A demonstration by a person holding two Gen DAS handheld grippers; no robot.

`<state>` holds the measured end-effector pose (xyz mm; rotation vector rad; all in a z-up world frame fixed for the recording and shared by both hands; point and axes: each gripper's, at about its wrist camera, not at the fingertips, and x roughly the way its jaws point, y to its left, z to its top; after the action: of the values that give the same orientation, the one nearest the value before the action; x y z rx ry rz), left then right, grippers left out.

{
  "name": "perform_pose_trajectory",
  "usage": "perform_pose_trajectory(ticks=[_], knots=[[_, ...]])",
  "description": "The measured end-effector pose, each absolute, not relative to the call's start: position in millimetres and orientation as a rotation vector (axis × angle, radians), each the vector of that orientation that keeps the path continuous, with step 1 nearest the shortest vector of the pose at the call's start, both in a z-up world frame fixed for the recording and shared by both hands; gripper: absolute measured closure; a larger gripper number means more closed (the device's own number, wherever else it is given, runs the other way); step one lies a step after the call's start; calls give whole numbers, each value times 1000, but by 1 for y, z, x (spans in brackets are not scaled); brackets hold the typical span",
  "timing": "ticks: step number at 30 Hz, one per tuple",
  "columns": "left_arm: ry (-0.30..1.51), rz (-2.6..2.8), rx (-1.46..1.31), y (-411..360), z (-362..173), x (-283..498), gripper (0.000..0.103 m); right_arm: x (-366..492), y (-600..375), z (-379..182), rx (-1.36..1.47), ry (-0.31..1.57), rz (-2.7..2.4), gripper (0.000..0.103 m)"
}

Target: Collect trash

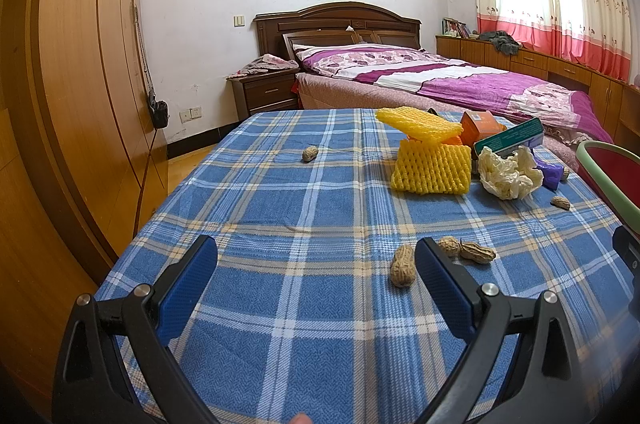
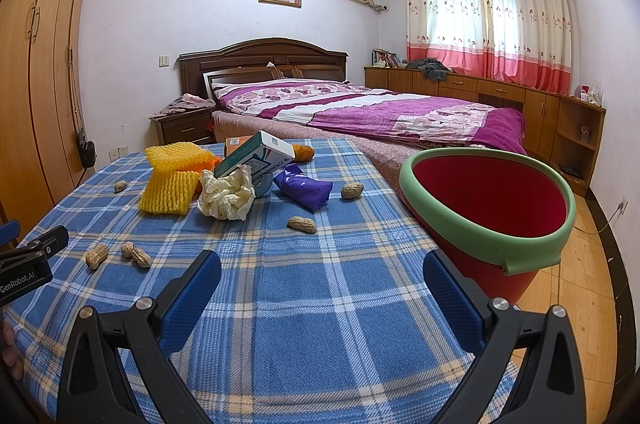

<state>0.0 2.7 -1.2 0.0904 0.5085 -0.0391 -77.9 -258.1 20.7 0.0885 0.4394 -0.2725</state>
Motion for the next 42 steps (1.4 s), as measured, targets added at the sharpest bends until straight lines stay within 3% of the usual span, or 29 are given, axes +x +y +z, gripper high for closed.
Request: perform_pose_trajectory(ticks=[23,31,42], knots=[[551,-103,93,-10,15,19,6,-69,-274,42,137,496,-183,0],[631,-229,108,-43,33,65,6,-50,-291,58,166,537,-188,0],[763,-298,96,-93,18,127,6,-15,-321,67,222,577,-223,0]])
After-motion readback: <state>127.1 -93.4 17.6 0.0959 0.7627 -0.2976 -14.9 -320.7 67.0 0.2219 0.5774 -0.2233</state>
